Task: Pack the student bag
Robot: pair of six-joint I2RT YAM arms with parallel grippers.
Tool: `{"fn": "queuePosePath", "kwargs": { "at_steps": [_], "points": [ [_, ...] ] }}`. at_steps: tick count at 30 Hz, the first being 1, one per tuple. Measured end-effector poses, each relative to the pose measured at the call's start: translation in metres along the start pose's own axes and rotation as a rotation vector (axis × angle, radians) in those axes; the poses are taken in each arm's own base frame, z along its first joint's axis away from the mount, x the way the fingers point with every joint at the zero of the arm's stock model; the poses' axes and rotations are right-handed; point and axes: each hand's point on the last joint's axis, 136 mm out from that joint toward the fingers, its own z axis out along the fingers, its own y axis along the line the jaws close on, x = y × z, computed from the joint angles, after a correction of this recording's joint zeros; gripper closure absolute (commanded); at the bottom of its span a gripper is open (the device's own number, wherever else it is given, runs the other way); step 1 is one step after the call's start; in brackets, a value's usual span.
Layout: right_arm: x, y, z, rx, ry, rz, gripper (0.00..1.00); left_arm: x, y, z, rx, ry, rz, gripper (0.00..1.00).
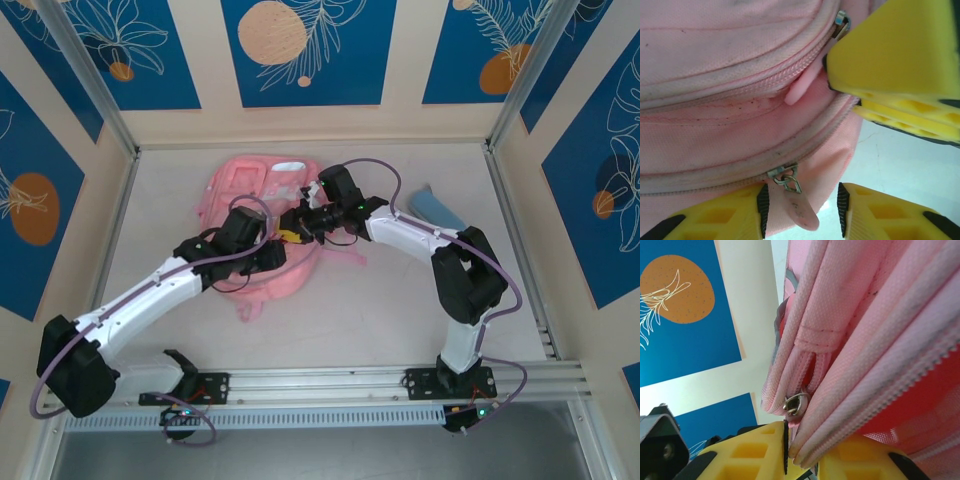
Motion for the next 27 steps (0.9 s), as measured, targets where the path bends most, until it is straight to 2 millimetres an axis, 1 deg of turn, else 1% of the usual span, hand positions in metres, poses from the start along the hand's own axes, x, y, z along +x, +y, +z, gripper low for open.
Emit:
{"fn": "queuePosePath", "kwargs": {
  "at_steps": [4, 9, 11, 14, 19, 22, 27],
  "points": [
    [0.0, 0.0, 0.0, 0.002, -0.002, 0.002, 0.84, 0.0, 0.004, 0.004, -0.024, -0.001, -0.007, 0.76],
    [-0.003, -0.003, 0.0, 0.018, -0.024, 0.004, 0.89, -0.004, 0.012, 0.004, -0.067, -0.029, 0.012, 0.95],
    [-0.006, -0.005, 0.0, 0.029, -0.044, 0.003, 0.91, -0.006, 0.015, 0.003, -0.083, -0.042, 0.024, 1.0],
    [-0.008, -0.005, -0.002, 0.042, -0.074, -0.002, 0.93, -0.006, 0.019, 0.003, -0.102, -0.055, 0.046, 1.0],
    [-0.013, -0.011, -0.014, 0.082, -0.14, -0.013, 0.97, -0.005, 0.029, 0.004, -0.149, -0.065, 0.101, 1.0],
    [-0.021, -0.012, -0.027, 0.099, -0.191, -0.022, 0.97, -0.005, 0.04, 0.002, -0.199, -0.07, 0.144, 1.0],
    [-0.032, -0.027, -0.052, 0.12, -0.254, -0.002, 0.95, -0.005, 0.053, 0.001, -0.228, -0.066, 0.198, 1.0]
  ]
}}
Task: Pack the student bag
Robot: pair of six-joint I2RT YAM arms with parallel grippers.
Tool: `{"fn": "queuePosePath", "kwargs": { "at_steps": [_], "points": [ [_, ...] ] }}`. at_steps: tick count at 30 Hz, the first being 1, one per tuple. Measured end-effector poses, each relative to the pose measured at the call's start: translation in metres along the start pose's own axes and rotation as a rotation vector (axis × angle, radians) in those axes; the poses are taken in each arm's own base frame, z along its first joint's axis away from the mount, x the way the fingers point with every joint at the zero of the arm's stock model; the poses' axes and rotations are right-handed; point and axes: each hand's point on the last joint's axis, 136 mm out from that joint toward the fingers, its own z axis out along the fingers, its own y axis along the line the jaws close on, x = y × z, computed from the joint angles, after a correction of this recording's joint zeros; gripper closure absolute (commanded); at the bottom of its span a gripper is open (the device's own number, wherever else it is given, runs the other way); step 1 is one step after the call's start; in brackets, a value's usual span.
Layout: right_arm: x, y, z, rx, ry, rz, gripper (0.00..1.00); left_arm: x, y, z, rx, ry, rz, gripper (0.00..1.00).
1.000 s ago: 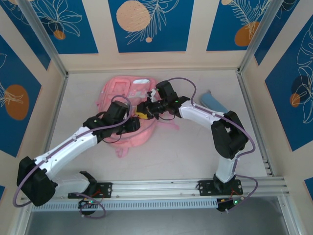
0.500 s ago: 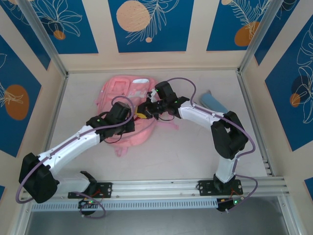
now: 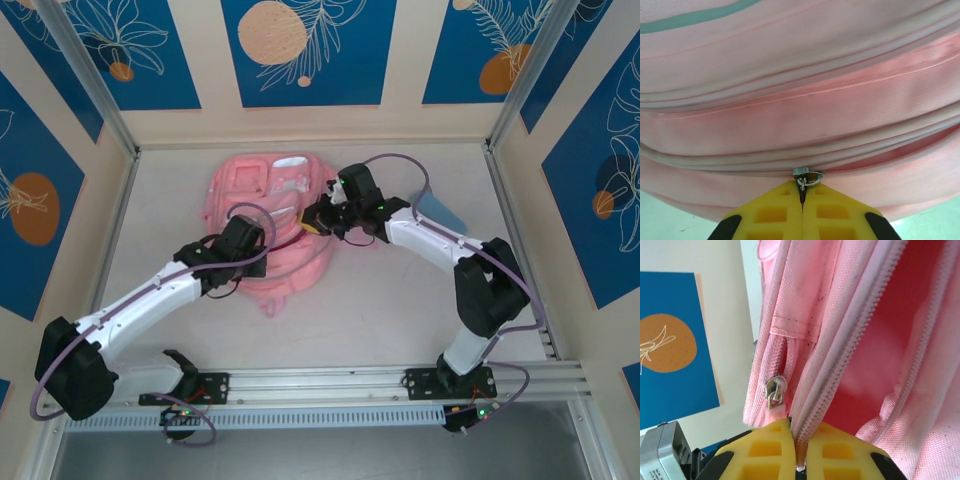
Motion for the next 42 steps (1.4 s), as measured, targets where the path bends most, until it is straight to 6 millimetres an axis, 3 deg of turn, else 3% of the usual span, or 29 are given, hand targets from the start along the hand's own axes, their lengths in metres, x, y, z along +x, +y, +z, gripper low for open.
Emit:
{"fn": "queuePosePath", "kwargs": {
  "at_steps": [9, 17, 20, 26, 31, 36, 42],
  "points": [
    [0.005, -0.01, 0.003, -0.036, 0.012, 0.044, 0.5, -0.005, -0.027, -0.004, 0.162, -0.005, 0.085, 1.0],
    [0.024, 0.012, 0.013, -0.091, 0.051, 0.086, 0.44, -0.014, -0.068, -0.014, 0.332, -0.027, 0.12, 1.0],
    [0.03, 0.016, 0.015, -0.097, 0.063, 0.105, 0.46, -0.012, -0.079, -0.013, 0.362, -0.017, 0.134, 1.0],
    [0.029, 0.013, 0.016, -0.085, 0.056, 0.137, 0.78, -0.013, -0.078, -0.01, 0.337, -0.014, 0.139, 1.0],
    [0.025, 0.007, 0.012, -0.068, 0.043, 0.136, 0.88, -0.015, -0.068, -0.011, 0.273, -0.017, 0.148, 1.0],
    [0.018, 0.001, -0.005, -0.063, 0.014, 0.131, 0.91, -0.008, -0.046, -0.013, 0.21, -0.01, 0.149, 1.0],
    [0.008, 0.004, -0.028, -0.077, -0.016, 0.122, 0.93, 0.001, 0.001, -0.011, 0.097, -0.021, 0.084, 1.0]
  ]
}}
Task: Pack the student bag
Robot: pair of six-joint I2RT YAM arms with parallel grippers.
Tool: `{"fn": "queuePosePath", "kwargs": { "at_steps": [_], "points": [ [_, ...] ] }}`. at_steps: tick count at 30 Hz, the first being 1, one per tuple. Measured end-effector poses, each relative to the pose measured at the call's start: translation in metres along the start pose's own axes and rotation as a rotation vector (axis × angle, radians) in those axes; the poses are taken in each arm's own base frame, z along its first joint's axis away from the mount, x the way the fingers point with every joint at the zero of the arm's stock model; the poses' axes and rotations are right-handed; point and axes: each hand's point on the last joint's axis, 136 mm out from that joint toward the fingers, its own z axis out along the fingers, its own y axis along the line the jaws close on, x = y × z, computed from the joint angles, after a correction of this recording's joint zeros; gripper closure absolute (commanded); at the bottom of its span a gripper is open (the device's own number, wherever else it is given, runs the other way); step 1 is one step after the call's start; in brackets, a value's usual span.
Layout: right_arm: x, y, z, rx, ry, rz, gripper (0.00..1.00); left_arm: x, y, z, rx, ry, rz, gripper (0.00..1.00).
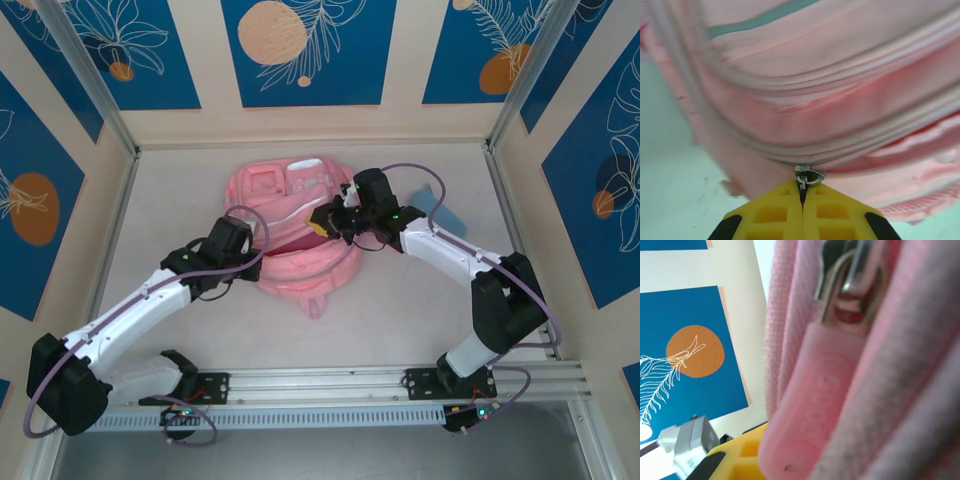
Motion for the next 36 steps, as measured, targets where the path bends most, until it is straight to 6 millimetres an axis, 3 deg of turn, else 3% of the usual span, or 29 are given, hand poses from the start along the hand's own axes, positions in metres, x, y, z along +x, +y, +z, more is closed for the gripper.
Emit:
{"fn": "queuePosePath", "kwargs": {
  "at_steps": [9, 17, 19, 26, 36],
  "points": [
    [0.001, -0.002, -0.007, -0.003, 0.031, -0.014, 0.95, -0.016, 0.036, 0.005, -0.062, -0.054, -0.019, 1.0],
    [-0.004, -0.007, -0.011, 0.006, 0.03, -0.035, 0.94, -0.036, 0.043, 0.025, -0.034, -0.089, 0.039, 1.0],
    [-0.006, -0.008, -0.012, 0.011, 0.027, -0.036, 0.89, -0.041, 0.041, 0.028, -0.009, -0.099, 0.059, 1.0],
    [-0.005, -0.009, -0.012, 0.025, 0.025, -0.02, 0.48, -0.05, 0.036, 0.024, 0.083, -0.129, 0.064, 1.0],
    [0.015, -0.011, 0.011, 0.122, -0.059, 0.073, 0.42, -0.047, 0.024, 0.016, 0.16, -0.155, 0.068, 1.0]
  ]
}}
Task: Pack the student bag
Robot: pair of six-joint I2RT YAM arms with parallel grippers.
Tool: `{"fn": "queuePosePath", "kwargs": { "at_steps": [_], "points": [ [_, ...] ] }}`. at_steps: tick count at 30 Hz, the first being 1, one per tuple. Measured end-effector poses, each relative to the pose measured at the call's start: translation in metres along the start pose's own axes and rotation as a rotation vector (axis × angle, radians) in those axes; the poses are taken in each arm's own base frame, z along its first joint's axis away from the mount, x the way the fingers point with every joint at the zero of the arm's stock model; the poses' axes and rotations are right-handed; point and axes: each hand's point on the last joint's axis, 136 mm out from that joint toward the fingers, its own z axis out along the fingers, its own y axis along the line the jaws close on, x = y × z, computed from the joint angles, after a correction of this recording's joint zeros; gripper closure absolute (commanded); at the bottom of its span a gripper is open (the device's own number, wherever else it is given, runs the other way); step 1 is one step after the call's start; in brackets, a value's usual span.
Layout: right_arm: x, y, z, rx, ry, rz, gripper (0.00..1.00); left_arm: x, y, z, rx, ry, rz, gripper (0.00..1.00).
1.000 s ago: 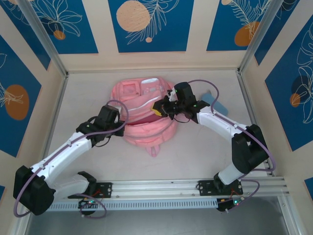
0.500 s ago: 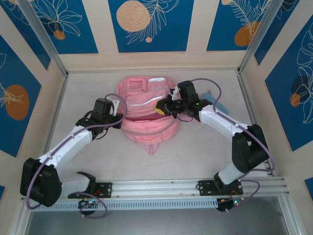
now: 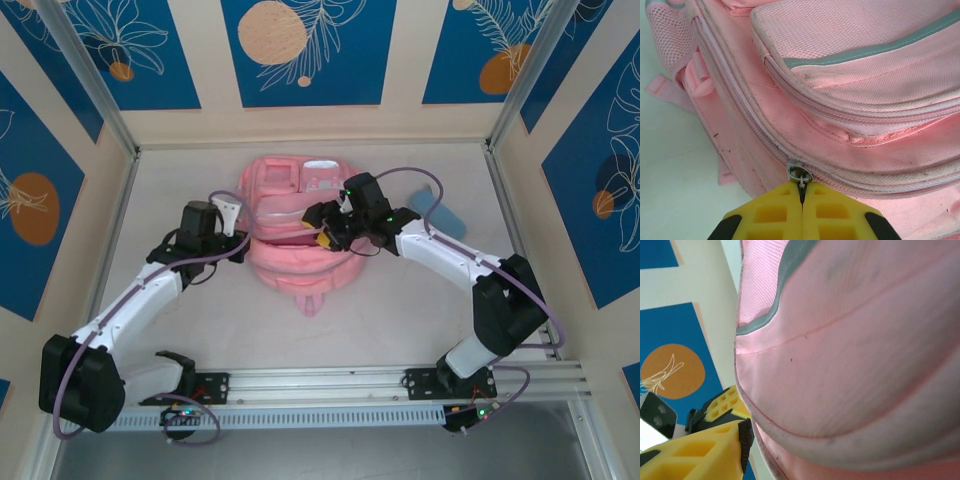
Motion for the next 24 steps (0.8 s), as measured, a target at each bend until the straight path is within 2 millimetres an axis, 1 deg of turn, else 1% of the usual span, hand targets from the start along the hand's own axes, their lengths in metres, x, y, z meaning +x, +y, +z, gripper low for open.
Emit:
{"fn": "queuePosePath", "kwargs": {
  "at_steps": [3, 4, 6, 8, 9, 11, 13, 17, 19, 24],
  "points": [
    [0.001, 0.005, 0.004, 0.027, -0.032, 0.03, 0.43, 0.003, 0.0, 0.001, 0.003, 0.007, -0.002, 1.0],
    [0.001, 0.007, 0.005, 0.033, -0.043, 0.035, 0.45, 0.004, 0.0, 0.001, 0.003, 0.008, -0.002, 1.0],
    [0.001, 0.01, 0.008, 0.047, -0.059, 0.047, 0.55, 0.005, 0.0, 0.002, 0.002, 0.01, -0.003, 1.0],
    [0.0, 0.01, 0.01, 0.062, -0.068, 0.056, 0.69, 0.006, 0.001, 0.002, -0.002, 0.012, -0.006, 1.0],
    [0.0, 0.011, 0.011, 0.064, -0.069, 0.063, 0.74, 0.006, 0.002, 0.002, -0.005, 0.013, -0.01, 1.0],
    [0.0, 0.012, 0.011, 0.063, -0.072, 0.059, 0.82, 0.009, 0.005, 0.003, -0.02, 0.019, -0.016, 1.0],
    [0.0, 0.013, 0.011, 0.062, -0.075, 0.057, 0.87, 0.01, 0.008, 0.003, -0.043, 0.021, -0.019, 1.0],
    [0.0, 0.015, 0.011, 0.06, -0.075, 0.028, 0.93, 0.01, 0.016, 0.002, -0.101, 0.019, -0.014, 1.0],
    [-0.001, 0.015, 0.01, 0.059, -0.075, 0.01, 0.93, 0.01, 0.02, 0.003, -0.125, 0.019, -0.012, 1.0],
    [-0.001, 0.015, 0.009, 0.058, -0.066, -0.028, 0.95, 0.014, 0.03, 0.015, -0.162, 0.061, -0.01, 1.0]
  ]
}}
